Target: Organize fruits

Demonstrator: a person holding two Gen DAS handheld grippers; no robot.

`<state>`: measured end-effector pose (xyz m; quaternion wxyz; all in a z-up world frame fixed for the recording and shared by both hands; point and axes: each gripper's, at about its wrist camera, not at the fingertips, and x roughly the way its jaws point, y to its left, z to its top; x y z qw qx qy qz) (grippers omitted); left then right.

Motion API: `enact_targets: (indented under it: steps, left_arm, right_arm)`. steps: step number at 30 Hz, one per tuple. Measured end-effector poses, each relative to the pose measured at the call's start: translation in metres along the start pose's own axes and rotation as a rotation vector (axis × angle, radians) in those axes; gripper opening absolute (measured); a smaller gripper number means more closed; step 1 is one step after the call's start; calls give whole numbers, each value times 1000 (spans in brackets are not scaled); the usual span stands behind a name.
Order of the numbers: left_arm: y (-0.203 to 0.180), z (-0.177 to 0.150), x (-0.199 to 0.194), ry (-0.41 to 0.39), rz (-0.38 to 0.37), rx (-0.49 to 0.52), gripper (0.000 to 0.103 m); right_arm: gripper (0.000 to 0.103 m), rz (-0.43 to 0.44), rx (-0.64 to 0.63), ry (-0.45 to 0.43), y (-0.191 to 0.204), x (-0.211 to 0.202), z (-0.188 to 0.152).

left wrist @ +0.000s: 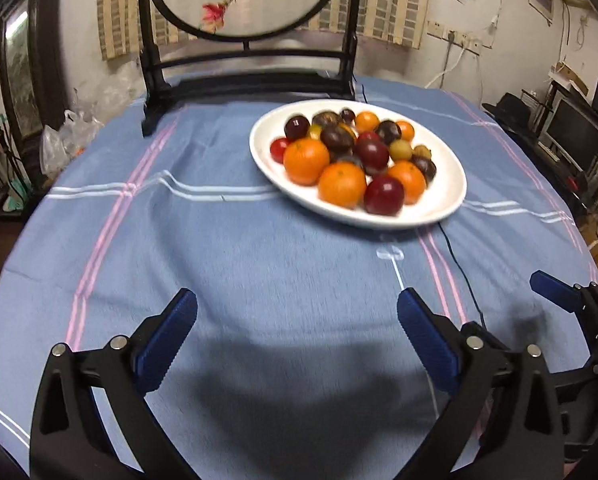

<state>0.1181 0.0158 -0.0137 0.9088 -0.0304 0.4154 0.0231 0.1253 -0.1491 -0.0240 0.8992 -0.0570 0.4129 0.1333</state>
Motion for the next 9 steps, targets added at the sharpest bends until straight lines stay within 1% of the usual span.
enact_targets:
  steps: [3,7,9]
  left_arm:
    - [-1,-8,6,19,19,27,98]
    - [4,-18,18,63,51,13,98]
    - [8,-21,23,83,55,2,98]
  right_arm:
    - [99,-7,15,40,-1,3,-6]
    - [99,19,18,98,1,12,-14]
    - [99,-9,29,99,0,13,-17]
